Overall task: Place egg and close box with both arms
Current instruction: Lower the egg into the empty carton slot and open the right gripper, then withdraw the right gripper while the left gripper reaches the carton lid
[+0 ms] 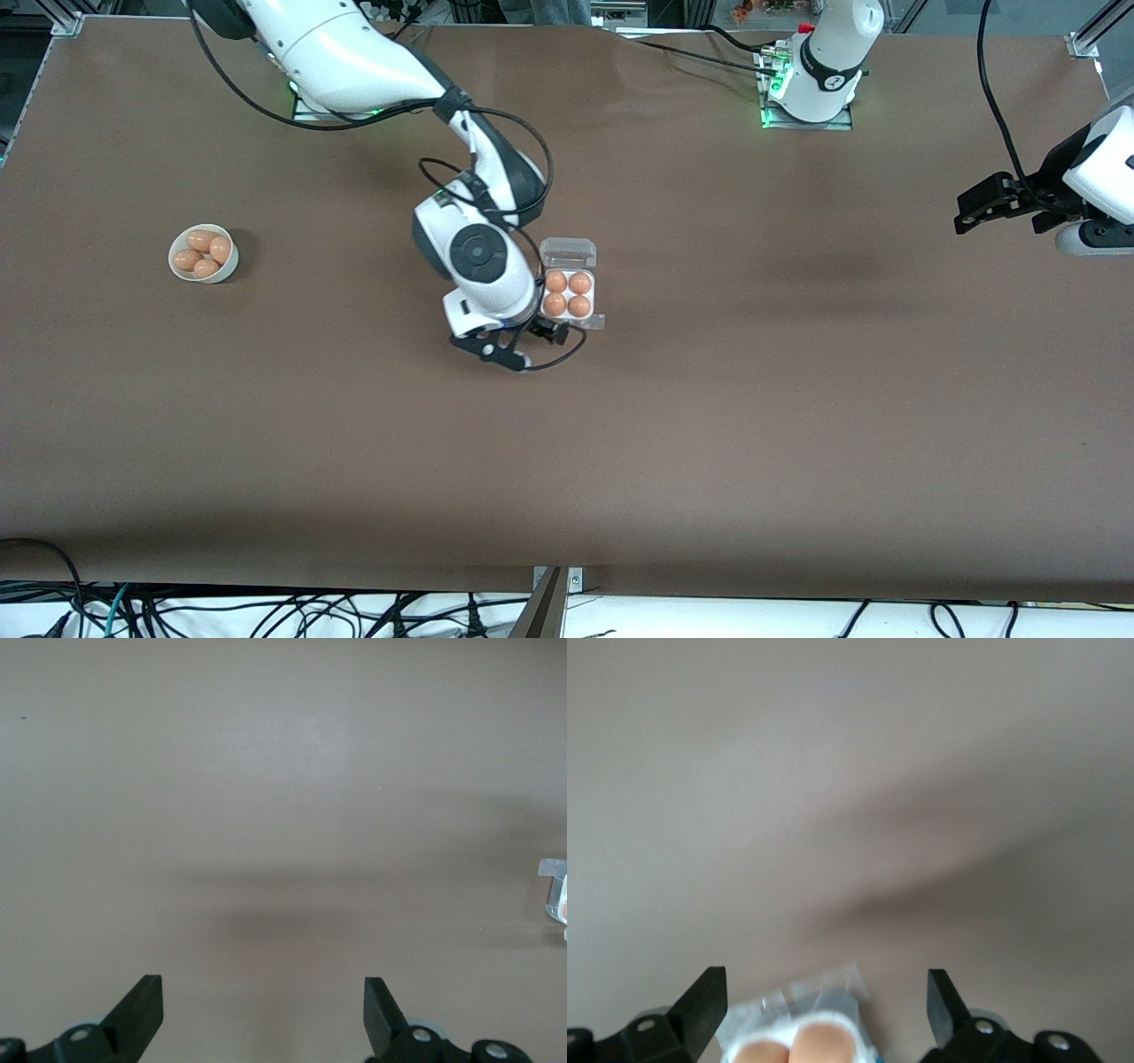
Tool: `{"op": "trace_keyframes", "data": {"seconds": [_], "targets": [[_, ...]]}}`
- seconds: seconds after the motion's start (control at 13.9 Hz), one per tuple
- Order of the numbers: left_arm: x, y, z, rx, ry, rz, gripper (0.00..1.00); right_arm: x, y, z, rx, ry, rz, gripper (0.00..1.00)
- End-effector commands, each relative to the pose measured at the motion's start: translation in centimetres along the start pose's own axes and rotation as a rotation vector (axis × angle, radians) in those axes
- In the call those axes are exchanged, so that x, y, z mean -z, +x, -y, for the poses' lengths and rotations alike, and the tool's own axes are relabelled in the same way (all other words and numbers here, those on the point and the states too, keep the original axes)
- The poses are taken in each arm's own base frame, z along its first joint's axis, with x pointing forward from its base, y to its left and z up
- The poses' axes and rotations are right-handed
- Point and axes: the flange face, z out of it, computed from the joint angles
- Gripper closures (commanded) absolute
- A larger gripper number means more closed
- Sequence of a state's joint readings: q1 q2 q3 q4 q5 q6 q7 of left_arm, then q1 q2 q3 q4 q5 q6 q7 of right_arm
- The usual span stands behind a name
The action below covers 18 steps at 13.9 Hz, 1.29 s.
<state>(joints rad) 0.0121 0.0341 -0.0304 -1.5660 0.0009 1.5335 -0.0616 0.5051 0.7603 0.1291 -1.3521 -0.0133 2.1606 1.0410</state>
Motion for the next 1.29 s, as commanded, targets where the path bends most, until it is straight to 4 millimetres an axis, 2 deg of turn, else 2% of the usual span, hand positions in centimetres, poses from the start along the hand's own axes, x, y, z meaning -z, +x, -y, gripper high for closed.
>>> {"op": "trace_keyframes", "data": {"seconds": [0.0,0.07,0.36,0.43,0.5,0.65,0.72,0.86,0.93,1.0,1.08,1.15,1.22], "targets": [[0.4,0.1,-0.6,-0.011,-0.020,0.004,0.00,4.2,3.2,-2.7,-0.025,-0.015,-0.019,0.00],[0.4,0.1,-0.8,-0.005,-0.020,0.004,0.00,4.4,4.3,-3.9,-0.003,-0.050,-0.011,0.00],[0.5,-0.1,-2.3,-0.003,-0.021,0.005,0.00,8.9,10.1,-10.0,0.062,-0.117,-0.015,0.00],[0.3,-0.1,-2.8,0.009,-0.022,0.008,0.00,10.2,11.7,-12.3,0.080,-0.115,-0.016,0.00],[0.1,-0.1,-3.4,0.024,-0.030,0.014,0.07,12.1,12.1,-14.6,0.114,-0.112,-0.017,0.00],[-0.6,-0.7,-5.7,0.073,-0.089,0.081,0.54,14.5,12.8,-20.0,0.210,-0.117,-0.006,0.00],[-1.2,-1.1,-7.2,0.089,-0.117,0.131,0.66,16.1,13.1,-22.3,0.261,-0.114,-0.010,0.00],[-3.3,-1.9,-11.8,0.087,-0.123,0.241,0.66,20.4,13.6,-27.2,0.354,-0.105,-0.035,0.00],[-5.0,-2.3,-15.3,0.054,-0.107,0.283,0.66,23.1,13.4,-29.4,0.384,-0.098,-0.061,0.00],[-6.4,-2.7,-18.1,0.044,-0.095,0.318,0.74,25.8,12.9,-31.5,0.377,-0.095,-0.075,0.00],[-8.1,-3.4,-21.3,0.036,-0.077,0.357,0.81,28.1,12.4,-33.1,0.354,-0.098,-0.070,0.00],[-10.1,-3.8,-24.1,0.041,-0.066,0.401,0.83,30.1,11.3,-34.0,0.340,-0.111,-0.051,0.00],[-11.7,-4.1,-25.8,0.068,-0.066,0.448,0.89,31.9,10.9,-35.1,0.323,-0.118,-0.041,0.00]]}}
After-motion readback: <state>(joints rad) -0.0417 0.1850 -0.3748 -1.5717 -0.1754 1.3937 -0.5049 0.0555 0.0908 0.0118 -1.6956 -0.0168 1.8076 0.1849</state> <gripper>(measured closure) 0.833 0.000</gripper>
